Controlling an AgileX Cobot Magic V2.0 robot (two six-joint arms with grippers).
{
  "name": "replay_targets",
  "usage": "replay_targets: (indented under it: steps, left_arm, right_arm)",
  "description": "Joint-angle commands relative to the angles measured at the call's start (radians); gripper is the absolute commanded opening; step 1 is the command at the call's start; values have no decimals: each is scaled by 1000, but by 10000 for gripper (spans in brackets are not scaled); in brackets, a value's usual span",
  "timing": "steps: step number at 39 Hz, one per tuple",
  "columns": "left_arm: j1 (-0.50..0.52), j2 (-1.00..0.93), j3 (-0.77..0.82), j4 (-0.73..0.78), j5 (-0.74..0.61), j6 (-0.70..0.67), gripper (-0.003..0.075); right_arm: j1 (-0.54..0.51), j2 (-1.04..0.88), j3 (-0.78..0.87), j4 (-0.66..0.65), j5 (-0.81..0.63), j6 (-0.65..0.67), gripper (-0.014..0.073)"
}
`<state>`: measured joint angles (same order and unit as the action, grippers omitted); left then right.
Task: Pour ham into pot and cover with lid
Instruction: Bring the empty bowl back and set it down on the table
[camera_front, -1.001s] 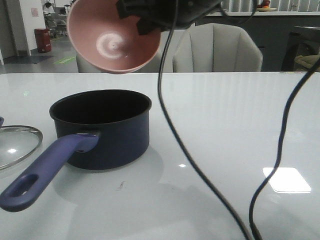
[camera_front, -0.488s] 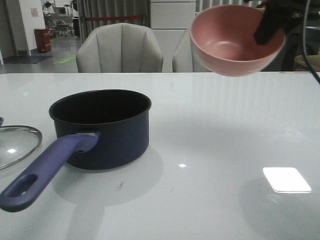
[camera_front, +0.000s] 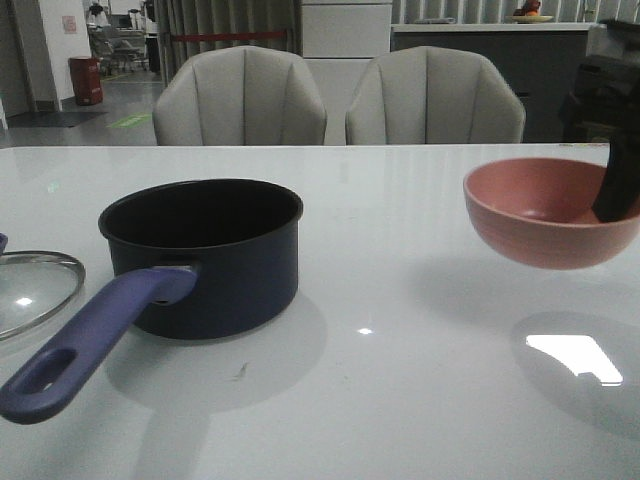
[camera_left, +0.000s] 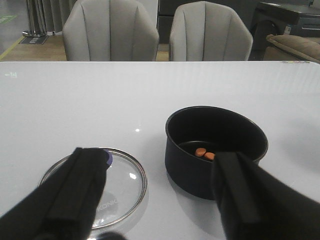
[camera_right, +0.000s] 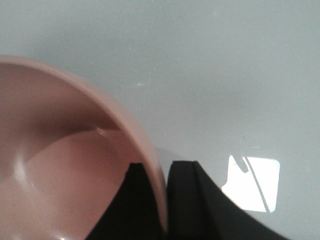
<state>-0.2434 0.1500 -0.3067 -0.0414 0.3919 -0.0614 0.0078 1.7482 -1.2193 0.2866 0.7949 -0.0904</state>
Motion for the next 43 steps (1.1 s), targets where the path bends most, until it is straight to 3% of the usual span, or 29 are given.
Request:
replay_targets:
  steps: [1,9,16,21,34,43]
  left_arm:
    - [-10,9,-26,-10,-79,0,498]
    - [-10,9,-26,-10,-79,0,498]
    - [-10,9,-26,-10,-79,0,499]
    - [-10,9,-26,-10,-79,0,499]
    - [-10,9,-26,-10,-79,0,498]
    - [-10,9,-26,-10,-79,0,498]
  right_arm:
    - [-6,-3,-35,20,-12,-11,150]
    - [-6,52,-36,20,-31,-12,176]
    - [-6,58,-37,19,-61,-16,377]
    - [-6,58,-37,0,-72,-18,458]
    - [12,-39,-36,-21,-84,-200,454]
    - [37,-188,-6,6,-105,-204,454]
